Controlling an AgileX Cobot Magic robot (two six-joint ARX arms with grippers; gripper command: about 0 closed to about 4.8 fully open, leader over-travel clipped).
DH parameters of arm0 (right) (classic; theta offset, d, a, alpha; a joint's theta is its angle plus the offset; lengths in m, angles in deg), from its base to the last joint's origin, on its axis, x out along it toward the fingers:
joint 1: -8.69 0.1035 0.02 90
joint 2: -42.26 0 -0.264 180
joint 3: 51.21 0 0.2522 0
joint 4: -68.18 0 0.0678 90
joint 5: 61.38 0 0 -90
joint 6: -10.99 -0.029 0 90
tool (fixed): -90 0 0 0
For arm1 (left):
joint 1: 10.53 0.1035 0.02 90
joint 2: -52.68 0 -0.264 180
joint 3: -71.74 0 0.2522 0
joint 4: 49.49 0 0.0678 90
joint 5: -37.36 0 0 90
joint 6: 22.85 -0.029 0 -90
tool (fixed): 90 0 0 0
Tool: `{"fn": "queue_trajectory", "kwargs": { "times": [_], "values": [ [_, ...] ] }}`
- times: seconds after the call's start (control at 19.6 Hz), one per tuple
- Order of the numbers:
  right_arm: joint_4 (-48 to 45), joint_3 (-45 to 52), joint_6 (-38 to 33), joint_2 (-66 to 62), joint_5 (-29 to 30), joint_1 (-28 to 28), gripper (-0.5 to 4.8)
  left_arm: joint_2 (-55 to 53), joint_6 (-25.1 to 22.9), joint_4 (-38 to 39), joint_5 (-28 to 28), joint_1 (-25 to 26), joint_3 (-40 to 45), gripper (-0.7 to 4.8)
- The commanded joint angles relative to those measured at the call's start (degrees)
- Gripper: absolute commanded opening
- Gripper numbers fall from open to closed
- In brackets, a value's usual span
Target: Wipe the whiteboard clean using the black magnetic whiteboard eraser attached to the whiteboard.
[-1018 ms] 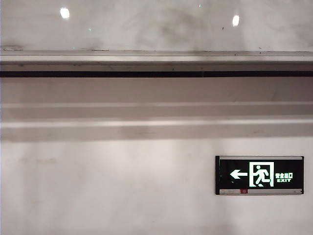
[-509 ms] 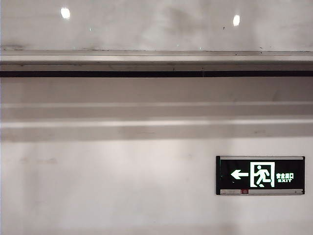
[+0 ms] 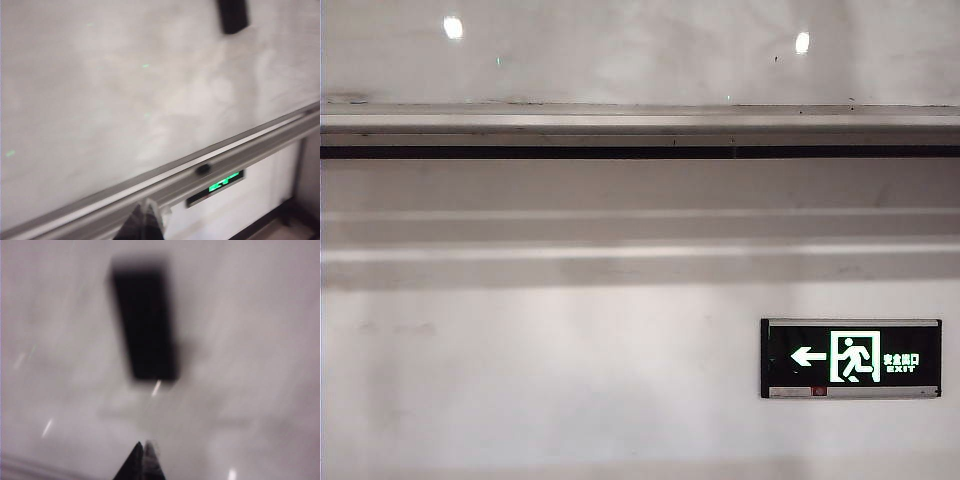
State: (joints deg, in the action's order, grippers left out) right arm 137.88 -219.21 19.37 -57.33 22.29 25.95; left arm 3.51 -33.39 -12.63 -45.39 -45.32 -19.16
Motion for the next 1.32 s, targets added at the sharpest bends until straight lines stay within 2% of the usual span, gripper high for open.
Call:
{"fn": "queue_trajectory", "kwargs": {
  "times": [0.05,0.2,0.41,0.61,0.81,0.92,1.07,1.22,1.32],
  "values": [
    [2.75,-0.37,-0.90,1.16,0.63,0.11,-0.06,4.83,0.13,1.33,2.21,-0.02,4.02,-0.06],
    [7.93,-0.37,-0.94,4.22,1.01,0.11,-0.06,14.97,2.25,-3.28,4.57,0.00,16.06,-0.06],
    [13.88,-0.33,-0.92,7.74,1.42,0.11,-0.06,22.91,3.17,-7.39,5.64,0.02,26.73,-0.06],
    [21.68,-0.33,0.63,10.88,3.93,0.11,-0.06,28.96,9.11,-9.05,5.68,0.02,35.52,-0.06],
    [23.47,0.07,-2.01,13.84,5.53,0.11,-0.06,31.02,7.74,-9.09,9.77,0.02,41.66,-0.06],
    [23.45,0.98,-2.78,14.88,6.49,0.11,-0.06,30.99,8.02,-10.86,9.42,0.00,45.31,-0.06],
    [23.26,5.62,-2.21,16.44,6.58,0.11,-0.06,30.99,8.44,-18.21,8.20,0.02,51.41,-0.06],
    [23.12,13.22,-2.47,18.95,8.74,0.11,-0.06,30.99,8.04,-20.06,8.15,0.02,54.97,-0.06],
    [22.97,21.86,-3.06,23.04,11.13,0.11,-0.06,30.99,9.31,-20.52,8.76,0.02,57.13,-0.05]
  ]
}}
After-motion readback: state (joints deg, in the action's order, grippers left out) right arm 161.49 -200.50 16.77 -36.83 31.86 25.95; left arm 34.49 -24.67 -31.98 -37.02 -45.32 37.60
